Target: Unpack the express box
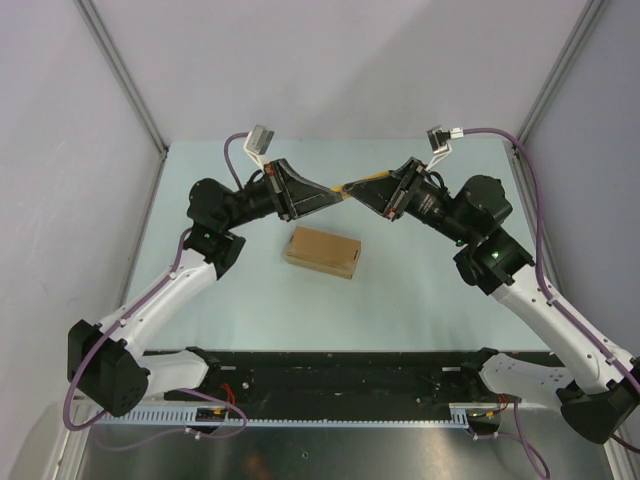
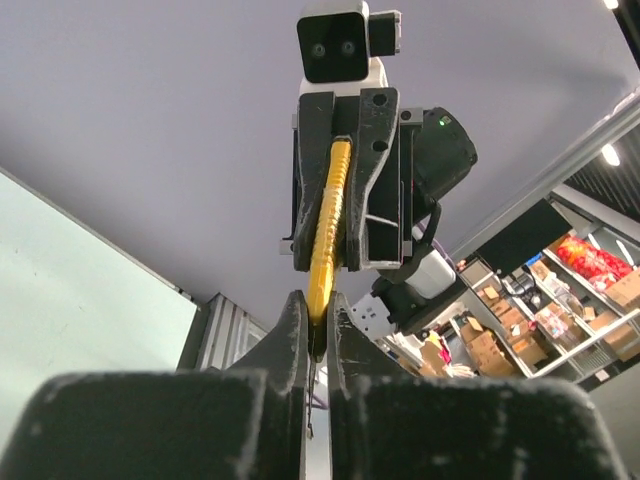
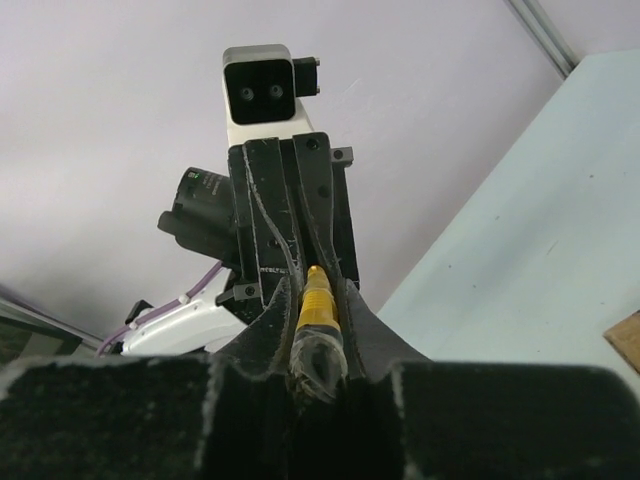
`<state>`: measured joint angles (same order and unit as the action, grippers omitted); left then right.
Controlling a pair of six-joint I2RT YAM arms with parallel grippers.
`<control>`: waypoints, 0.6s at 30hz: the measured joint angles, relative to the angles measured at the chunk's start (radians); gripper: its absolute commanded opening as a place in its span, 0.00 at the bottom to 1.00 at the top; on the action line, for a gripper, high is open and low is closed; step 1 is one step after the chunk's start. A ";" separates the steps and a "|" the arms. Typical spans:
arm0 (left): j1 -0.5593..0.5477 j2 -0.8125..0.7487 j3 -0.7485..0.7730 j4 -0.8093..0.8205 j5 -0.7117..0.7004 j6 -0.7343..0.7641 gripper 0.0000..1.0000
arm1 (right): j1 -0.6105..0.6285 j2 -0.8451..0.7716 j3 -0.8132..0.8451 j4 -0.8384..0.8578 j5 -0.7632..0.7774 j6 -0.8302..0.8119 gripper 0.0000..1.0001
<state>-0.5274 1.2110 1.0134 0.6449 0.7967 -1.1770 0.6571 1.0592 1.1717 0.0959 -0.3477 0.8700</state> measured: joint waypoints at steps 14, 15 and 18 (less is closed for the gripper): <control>0.175 -0.009 -0.132 -0.015 0.034 0.080 0.86 | -0.060 -0.027 0.000 -0.151 0.054 -0.039 0.00; 0.203 -0.010 -0.164 -0.018 0.033 0.086 0.85 | -0.066 -0.036 0.000 -0.171 0.064 -0.051 0.00; 0.286 -0.010 -0.290 -0.035 0.012 0.113 0.81 | -0.074 -0.059 0.000 -0.228 0.104 -0.093 0.00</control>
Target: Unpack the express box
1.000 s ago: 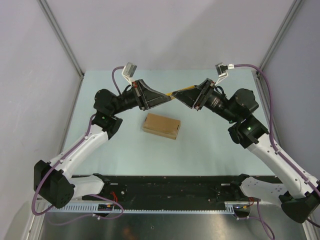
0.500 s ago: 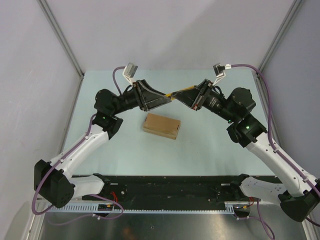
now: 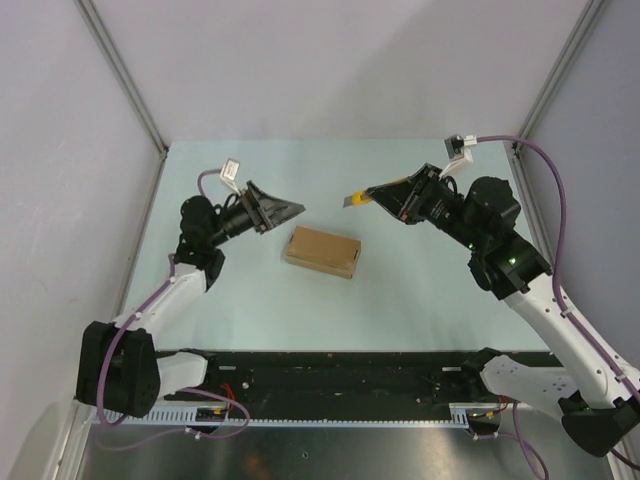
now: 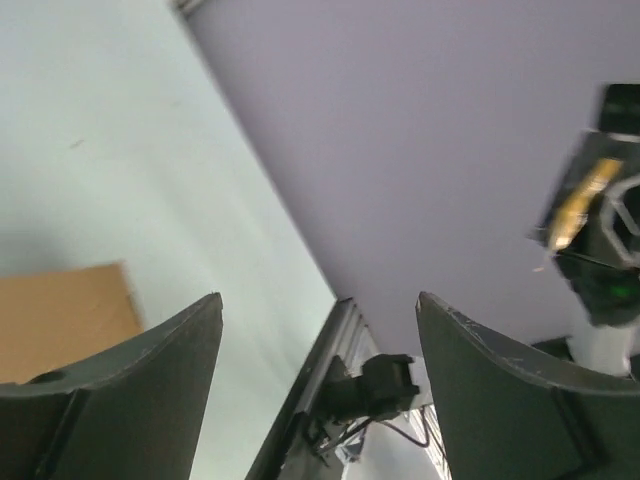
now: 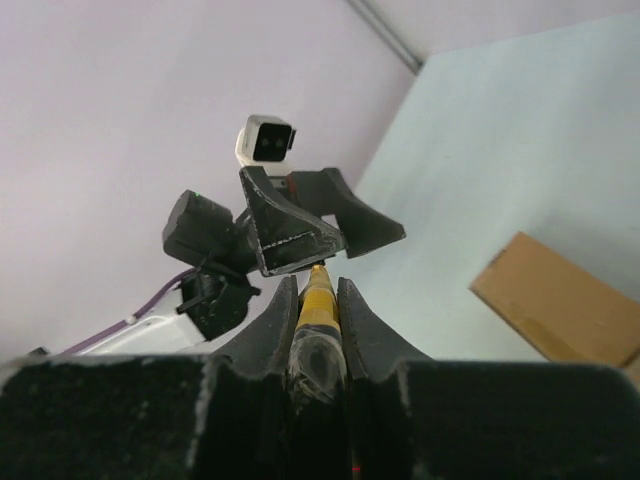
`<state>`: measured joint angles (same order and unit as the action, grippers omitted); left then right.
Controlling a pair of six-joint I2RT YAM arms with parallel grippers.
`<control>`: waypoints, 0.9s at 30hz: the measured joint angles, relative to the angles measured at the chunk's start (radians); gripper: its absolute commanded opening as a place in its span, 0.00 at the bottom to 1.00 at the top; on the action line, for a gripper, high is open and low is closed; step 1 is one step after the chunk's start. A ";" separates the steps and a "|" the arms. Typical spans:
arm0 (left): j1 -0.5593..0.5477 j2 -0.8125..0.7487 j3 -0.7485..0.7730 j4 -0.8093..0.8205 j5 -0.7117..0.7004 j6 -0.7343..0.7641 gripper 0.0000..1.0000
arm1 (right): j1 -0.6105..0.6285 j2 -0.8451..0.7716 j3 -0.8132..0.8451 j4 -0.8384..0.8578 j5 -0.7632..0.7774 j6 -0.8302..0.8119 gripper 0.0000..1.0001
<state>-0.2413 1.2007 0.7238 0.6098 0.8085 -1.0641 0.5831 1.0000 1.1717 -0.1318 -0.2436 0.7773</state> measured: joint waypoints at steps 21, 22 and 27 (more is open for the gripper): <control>0.054 0.311 0.124 -0.568 -0.440 0.367 0.88 | 0.134 0.410 -0.067 -0.280 0.644 -0.205 0.00; 0.054 0.346 0.149 -0.568 -0.439 0.370 0.88 | 0.134 0.440 -0.070 -0.282 0.653 -0.201 0.00; 0.054 0.457 0.192 -0.568 -0.401 0.359 0.86 | 0.135 0.534 -0.072 -0.278 0.658 -0.177 0.00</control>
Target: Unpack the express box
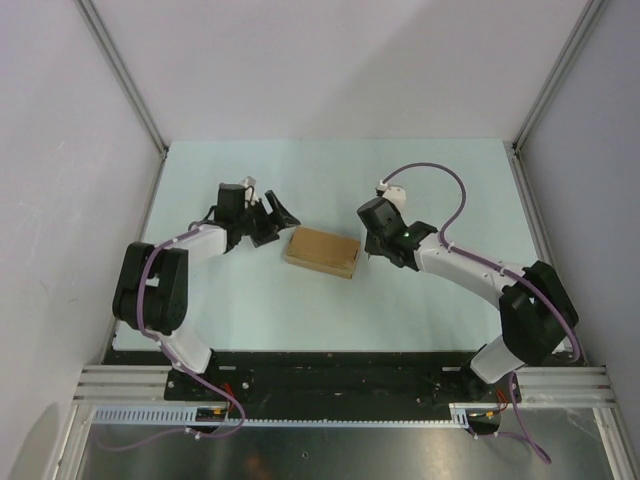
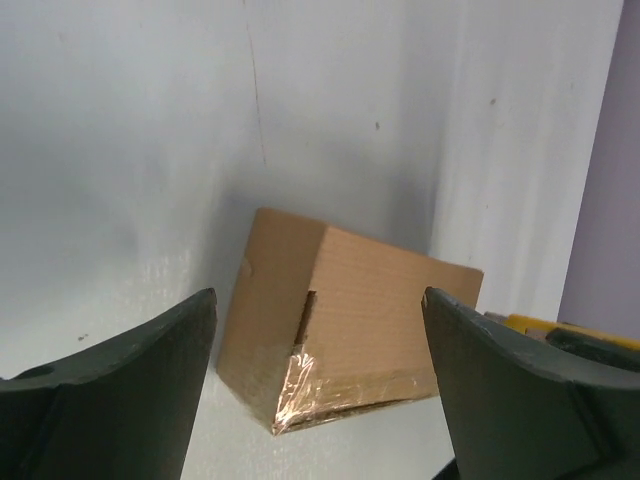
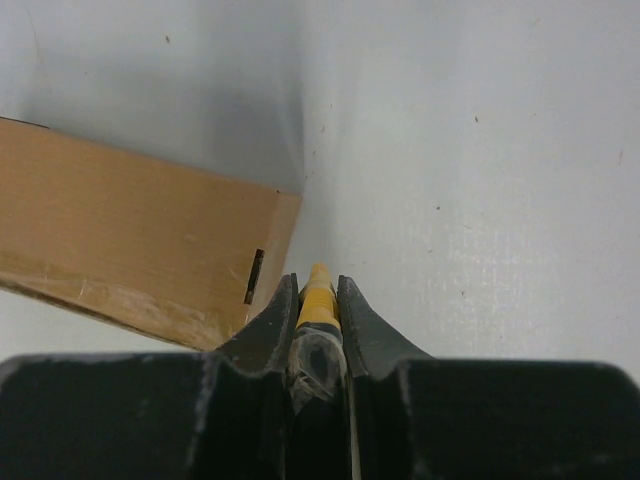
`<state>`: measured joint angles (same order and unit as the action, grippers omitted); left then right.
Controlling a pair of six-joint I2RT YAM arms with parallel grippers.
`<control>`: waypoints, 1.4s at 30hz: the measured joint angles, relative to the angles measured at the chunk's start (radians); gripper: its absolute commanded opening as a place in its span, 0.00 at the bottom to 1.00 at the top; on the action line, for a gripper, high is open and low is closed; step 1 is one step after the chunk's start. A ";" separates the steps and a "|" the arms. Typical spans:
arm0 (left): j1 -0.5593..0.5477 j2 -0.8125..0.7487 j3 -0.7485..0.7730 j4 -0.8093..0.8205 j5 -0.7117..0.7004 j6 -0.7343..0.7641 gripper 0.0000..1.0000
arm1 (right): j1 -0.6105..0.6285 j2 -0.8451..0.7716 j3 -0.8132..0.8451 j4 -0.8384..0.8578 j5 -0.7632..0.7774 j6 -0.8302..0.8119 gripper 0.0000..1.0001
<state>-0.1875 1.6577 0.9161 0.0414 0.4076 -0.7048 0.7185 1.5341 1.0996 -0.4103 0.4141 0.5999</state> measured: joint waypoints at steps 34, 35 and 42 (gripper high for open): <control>-0.121 -0.435 -0.370 -0.102 0.019 -0.043 0.69 | -0.274 0.076 0.000 0.255 -0.211 -0.236 0.00; -0.105 -0.423 -0.339 -0.121 0.009 -0.028 0.69 | -0.280 0.054 0.000 0.238 -0.210 -0.237 0.00; -0.061 -0.181 0.011 -0.146 -0.028 0.087 0.68 | -0.216 -0.109 0.000 0.074 -0.327 -0.235 0.00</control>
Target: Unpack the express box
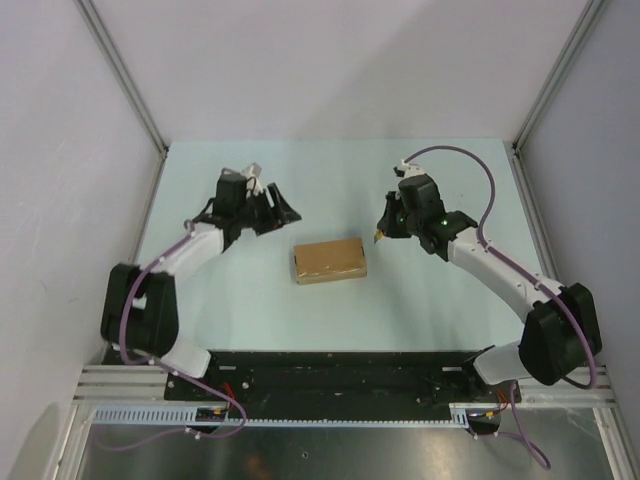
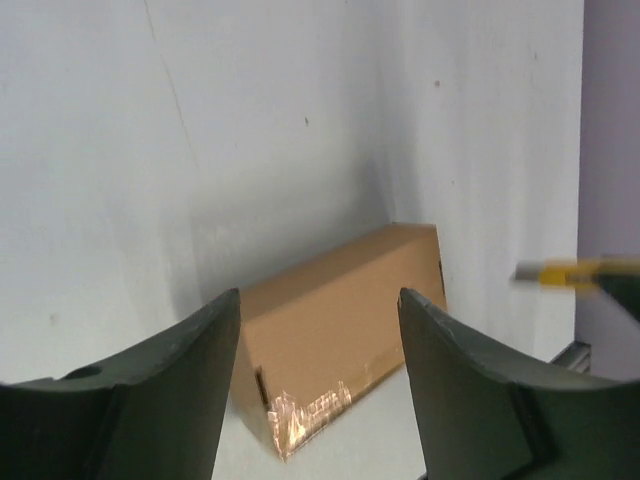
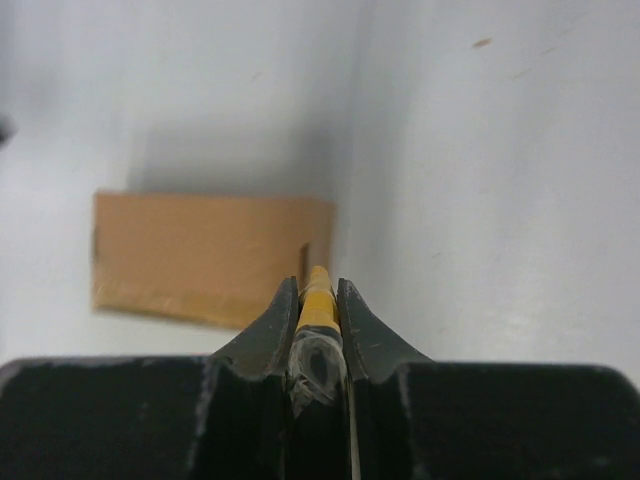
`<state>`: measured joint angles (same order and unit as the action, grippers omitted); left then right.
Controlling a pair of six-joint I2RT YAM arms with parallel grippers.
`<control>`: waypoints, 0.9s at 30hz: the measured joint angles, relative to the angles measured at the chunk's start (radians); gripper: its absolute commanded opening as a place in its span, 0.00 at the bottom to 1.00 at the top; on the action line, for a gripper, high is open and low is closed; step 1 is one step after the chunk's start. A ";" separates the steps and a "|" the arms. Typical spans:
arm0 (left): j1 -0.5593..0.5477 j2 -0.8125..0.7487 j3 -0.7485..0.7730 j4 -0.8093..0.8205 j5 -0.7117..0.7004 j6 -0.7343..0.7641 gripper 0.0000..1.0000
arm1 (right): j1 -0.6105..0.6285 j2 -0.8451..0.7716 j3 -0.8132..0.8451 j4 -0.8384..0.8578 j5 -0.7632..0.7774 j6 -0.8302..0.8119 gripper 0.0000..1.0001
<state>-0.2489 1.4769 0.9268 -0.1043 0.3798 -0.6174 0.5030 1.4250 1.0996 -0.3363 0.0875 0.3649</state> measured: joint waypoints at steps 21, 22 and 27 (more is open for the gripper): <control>0.014 0.361 0.139 -0.082 0.175 0.050 0.45 | 0.076 0.110 -0.016 -0.163 -0.366 0.008 0.00; 0.014 0.359 0.130 -0.082 0.175 0.049 0.44 | 0.077 0.123 -0.016 -0.161 -0.365 0.008 0.00; 0.014 0.341 0.080 -0.088 0.175 0.043 0.43 | 0.078 0.180 -0.016 -0.146 -0.338 -0.001 0.00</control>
<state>-0.2344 1.8183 1.0073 -0.1925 0.5545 -0.5739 0.5812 1.6047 1.0832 -0.4828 -0.2508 0.3637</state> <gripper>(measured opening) 0.441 0.164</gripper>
